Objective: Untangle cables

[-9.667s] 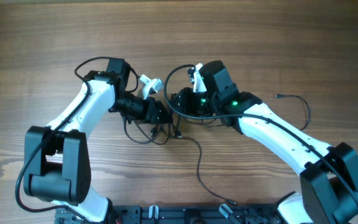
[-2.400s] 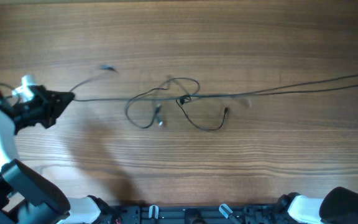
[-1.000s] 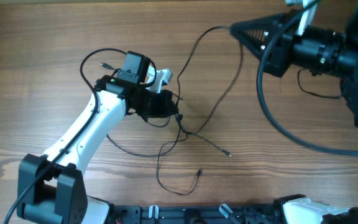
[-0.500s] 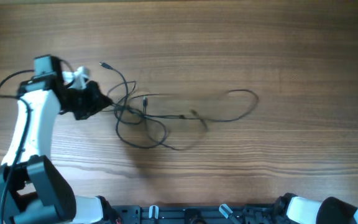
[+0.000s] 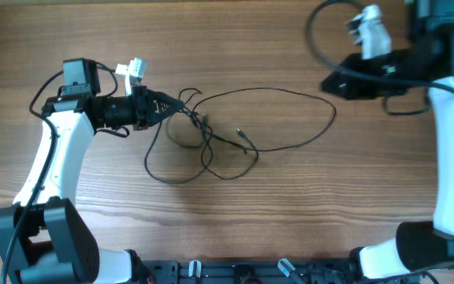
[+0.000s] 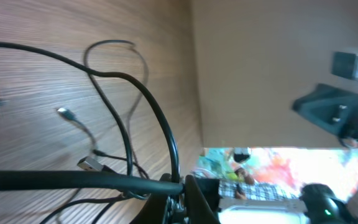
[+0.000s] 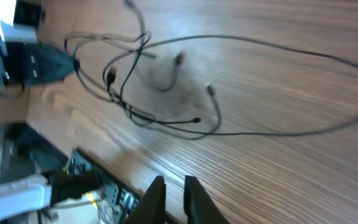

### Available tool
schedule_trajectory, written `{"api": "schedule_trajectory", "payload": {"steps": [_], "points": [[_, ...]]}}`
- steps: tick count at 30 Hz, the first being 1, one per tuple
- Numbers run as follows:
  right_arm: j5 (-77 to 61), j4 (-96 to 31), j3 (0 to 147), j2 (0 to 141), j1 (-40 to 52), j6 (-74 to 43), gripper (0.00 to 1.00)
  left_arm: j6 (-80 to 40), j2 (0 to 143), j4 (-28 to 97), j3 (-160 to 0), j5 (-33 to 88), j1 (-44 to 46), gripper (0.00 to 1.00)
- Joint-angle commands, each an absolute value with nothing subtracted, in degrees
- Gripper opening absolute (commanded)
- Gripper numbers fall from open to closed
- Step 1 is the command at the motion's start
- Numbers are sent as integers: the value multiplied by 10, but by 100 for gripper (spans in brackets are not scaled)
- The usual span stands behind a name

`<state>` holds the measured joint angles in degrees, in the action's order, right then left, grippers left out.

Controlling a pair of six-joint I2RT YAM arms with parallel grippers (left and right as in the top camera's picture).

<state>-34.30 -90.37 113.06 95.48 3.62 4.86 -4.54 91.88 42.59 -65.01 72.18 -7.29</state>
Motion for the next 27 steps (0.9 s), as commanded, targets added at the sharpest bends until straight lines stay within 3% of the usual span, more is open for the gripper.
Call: {"api": "schedule_trajectory", "payload": {"steps": [1,5,7,10,12,18,26,27], "points": [[-357,-874,1071,962,96,27,15,-30,918,397,-652,813,-78,4],[-357,-825,965,962,178,28,19,-30,918,398,-652,809,-78,4],[-357,-792,914,962,213,6,26,-30,918,398,-652,803,-78,4],[-355,-701,828,962,254,-121,38,-30,918,398,-652,803,-78,4],[-308,-621,766,962,270,-267,38,-30,918,399,-652,803,-78,4],[-198,-488,666,962,276,-463,38,-30,918,412,-652,771,-78,4],[-193,-432,631,962,276,-552,40,-30,918,412,-652,770,-78,4],[-193,-433,631,962,276,-566,44,-30,918,412,-652,770,-78,4]]}}
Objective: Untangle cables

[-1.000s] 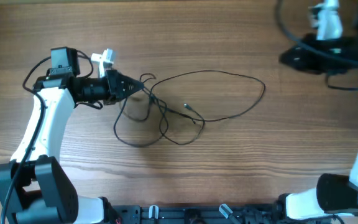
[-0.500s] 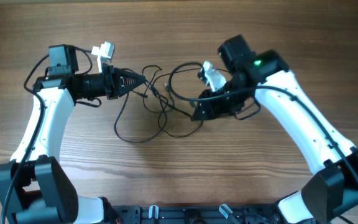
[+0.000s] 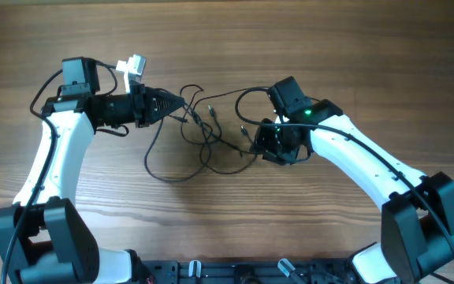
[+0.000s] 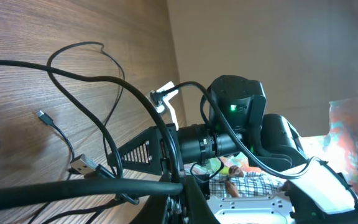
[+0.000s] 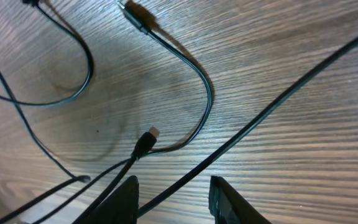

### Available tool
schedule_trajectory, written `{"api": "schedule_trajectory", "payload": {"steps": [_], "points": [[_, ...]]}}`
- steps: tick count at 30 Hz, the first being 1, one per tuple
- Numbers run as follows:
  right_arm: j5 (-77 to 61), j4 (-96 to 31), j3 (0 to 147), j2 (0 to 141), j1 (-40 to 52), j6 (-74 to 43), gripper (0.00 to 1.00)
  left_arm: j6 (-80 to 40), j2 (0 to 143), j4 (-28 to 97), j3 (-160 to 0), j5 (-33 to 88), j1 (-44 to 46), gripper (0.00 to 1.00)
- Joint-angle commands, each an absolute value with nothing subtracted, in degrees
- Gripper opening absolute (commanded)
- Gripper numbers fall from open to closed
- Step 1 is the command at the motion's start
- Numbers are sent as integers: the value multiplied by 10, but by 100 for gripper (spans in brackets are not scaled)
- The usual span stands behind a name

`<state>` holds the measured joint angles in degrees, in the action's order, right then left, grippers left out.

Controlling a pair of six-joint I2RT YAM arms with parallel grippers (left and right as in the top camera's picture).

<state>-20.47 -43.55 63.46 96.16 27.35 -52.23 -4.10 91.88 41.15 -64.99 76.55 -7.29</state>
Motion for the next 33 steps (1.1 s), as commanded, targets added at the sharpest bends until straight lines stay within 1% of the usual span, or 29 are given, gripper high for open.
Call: {"api": "schedule_trajectory", "payload": {"steps": [1,7,9,11,15,18,19,21,22,23,24,25,27,29,31,33], "points": [[-193,-433,631,962,276,-584,48,-30,918,412,-652,770,-78,4],[-206,-434,631,962,293,-622,48,-30,918,412,-652,770,-78,4],[-206,-432,631,962,305,-652,54,-30,918,412,-652,770,-78,4],[-206,-429,631,962,310,-679,56,-30,918,414,-652,770,-78,4],[-194,-394,631,962,310,-739,56,-30,918,422,-652,768,-78,4],[-195,-375,631,962,313,-754,47,-30,918,431,-652,762,-78,4],[-193,-376,631,962,315,-749,38,-30,918,434,-652,750,-78,4],[-192,-378,631,962,317,-743,25,-30,918,436,-652,741,-78,4],[-192,-378,631,962,317,-736,20,-30,918,436,-652,740,-78,4],[-192,-381,631,962,317,-735,11,-30,918,437,-652,740,-78,4],[-190,-382,631,962,317,-734,6,-30,918,437,-652,740,-78,4],[-190,-385,630,962,317,-733,4,-30,918,435,-652,740,-78,4],[-181,-389,629,962,317,-703,4,-30,918,430,-652,740,-86,4],[-128,-422,629,962,317,-675,4,-30,918,431,-652,738,-107,4],[-58,-457,629,962,314,-627,4,-30,918,440,-652,707,-132,4],[4,-505,629,962,299,-615,4,-30,918,458,-652,676,-161,4]]}}
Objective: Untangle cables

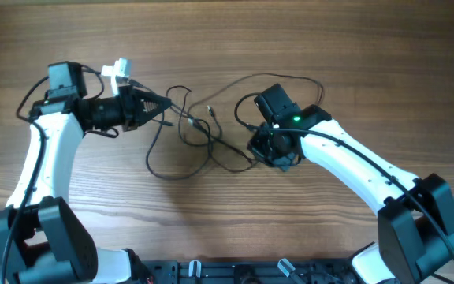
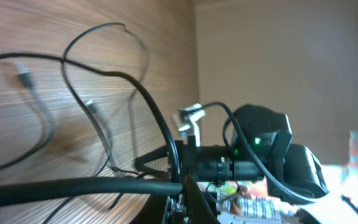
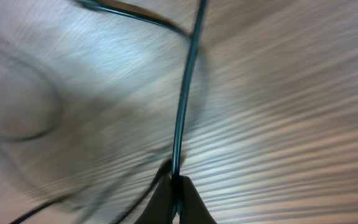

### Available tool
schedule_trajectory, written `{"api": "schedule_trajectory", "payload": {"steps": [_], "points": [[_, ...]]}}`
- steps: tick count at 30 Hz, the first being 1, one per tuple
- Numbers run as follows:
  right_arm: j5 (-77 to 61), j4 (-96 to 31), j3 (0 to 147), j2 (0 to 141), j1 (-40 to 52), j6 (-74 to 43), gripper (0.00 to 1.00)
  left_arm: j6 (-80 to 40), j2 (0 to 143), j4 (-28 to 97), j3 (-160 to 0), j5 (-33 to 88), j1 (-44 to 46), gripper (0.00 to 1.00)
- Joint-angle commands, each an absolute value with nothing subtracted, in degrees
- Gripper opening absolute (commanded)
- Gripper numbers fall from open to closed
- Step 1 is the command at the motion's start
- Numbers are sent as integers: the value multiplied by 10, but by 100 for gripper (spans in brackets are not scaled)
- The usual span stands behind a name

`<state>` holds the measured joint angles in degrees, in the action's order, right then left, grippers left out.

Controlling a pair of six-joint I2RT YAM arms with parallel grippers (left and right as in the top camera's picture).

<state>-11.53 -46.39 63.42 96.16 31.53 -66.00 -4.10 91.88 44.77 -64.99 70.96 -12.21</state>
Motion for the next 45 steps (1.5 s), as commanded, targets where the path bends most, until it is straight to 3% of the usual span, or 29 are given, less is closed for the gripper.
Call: {"api": "schedule_trajectory", "payload": {"steps": [1,7,9,12,14,16,18,21,24,29,33,37,40,43,45], "points": [[48,-540,629,962,280,-614,4,-30,918,461,-652,674,-182,4],[109,-589,629,962,134,-520,4,-30,918,482,-652,709,-326,4],[40,-562,629,962,107,-433,4,-30,918,505,-652,709,-337,4],[-46,-516,631,957,114,-281,4,-29,918,509,-652,708,-310,4],[-66,-509,635,941,121,-243,4,-14,918,509,-652,701,-262,4],[-113,-500,644,915,126,-197,4,-13,918,509,-652,613,-199,4],[-145,-499,658,873,126,-179,4,-20,918,509,-652,512,-132,24],[-167,-499,683,797,126,-158,4,-20,918,509,-652,476,-72,49],[-211,-472,691,698,126,-158,4,-37,918,512,-652,479,-25,64],[-225,-444,691,644,126,-182,4,-37,919,559,-652,486,47,78],[-229,-351,691,644,126,-312,4,-37,919,567,-652,541,121,79],[-241,-318,691,644,126,-334,4,-36,919,550,-652,522,154,77],[-178,-390,691,645,126,-313,4,-36,919,550,-652,484,155,74],[-29,-507,691,647,109,-338,4,-36,919,550,-652,472,155,63],[14,-539,691,647,81,-360,4,-36,919,550,-652,472,155,63]]}}
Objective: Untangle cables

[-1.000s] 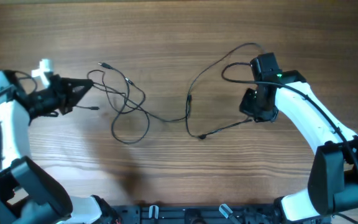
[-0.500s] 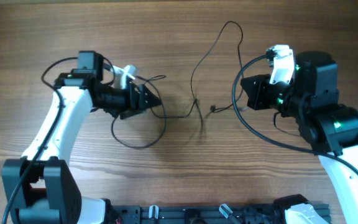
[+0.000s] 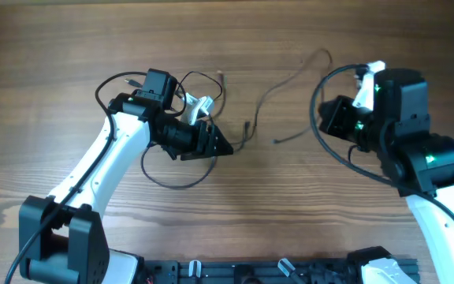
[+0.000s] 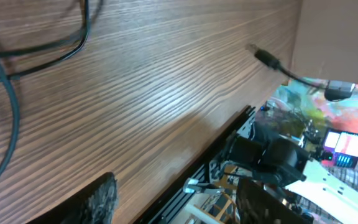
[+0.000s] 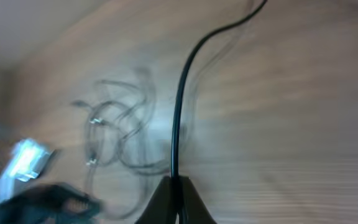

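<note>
Thin black cables lie bunched [image 3: 187,85] on the wooden table at the back left, with one loop [image 3: 168,180] trailing toward the front. A separate thin cable [image 3: 270,91] runs from the back right toward the middle. My left gripper [image 3: 221,147] hovers just right of the bunch. It is open, and nothing lies between its fingers [image 4: 101,196]. A plug end [image 4: 266,57] shows ahead of it. My right gripper [image 5: 171,186] is raised at the right [image 3: 331,120] and shut on a black cable [image 5: 178,112]; that view is blurred.
The table [image 3: 290,213] ends at a black rail [image 3: 235,272] along the front edge. A thick black lead [image 3: 321,146] loops off the right arm itself. The white left arm [image 3: 93,181] crosses the table's left side.
My left gripper was shut on a cable left of the bunch; now it is open and sits further right. My right gripper, shut on a cable, has gone from the middle to high at the right.
At first my left gripper held a cable at the tangle's left while the right was shut, far at the back right. Then the right stood open over the tangle's right side, then shut on a cable there. Now that gripper is at the right and one cable lies apart.
</note>
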### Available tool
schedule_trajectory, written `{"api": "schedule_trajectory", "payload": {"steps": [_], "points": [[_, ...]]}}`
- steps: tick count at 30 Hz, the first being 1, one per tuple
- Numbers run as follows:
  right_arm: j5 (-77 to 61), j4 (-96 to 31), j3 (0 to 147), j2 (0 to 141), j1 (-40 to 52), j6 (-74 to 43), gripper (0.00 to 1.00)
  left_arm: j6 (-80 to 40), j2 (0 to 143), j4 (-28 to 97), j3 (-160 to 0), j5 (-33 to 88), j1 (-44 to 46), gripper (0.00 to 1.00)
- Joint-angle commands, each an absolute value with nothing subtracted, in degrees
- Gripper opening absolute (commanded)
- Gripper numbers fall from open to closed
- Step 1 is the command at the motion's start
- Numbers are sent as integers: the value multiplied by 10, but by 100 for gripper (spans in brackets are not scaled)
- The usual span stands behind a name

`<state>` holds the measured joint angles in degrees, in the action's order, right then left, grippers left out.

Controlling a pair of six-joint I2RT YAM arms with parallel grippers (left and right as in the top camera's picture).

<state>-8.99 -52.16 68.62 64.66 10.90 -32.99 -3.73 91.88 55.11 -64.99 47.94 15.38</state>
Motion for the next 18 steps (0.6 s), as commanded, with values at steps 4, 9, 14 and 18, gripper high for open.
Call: {"api": "schedule_trajectory", "payload": {"steps": [4,9,14,18], "points": [[26,-560,691,647,3,-361,4,-36,919,556,-652,441,155,64],[30,-596,690,647,-89,-344,4,-112,919,562,-648,276,155,56],[-22,-597,689,658,-90,-282,4,-222,919,531,-648,232,155,59],[-65,-600,689,682,-90,-267,4,-280,927,511,-648,216,156,59]]}}
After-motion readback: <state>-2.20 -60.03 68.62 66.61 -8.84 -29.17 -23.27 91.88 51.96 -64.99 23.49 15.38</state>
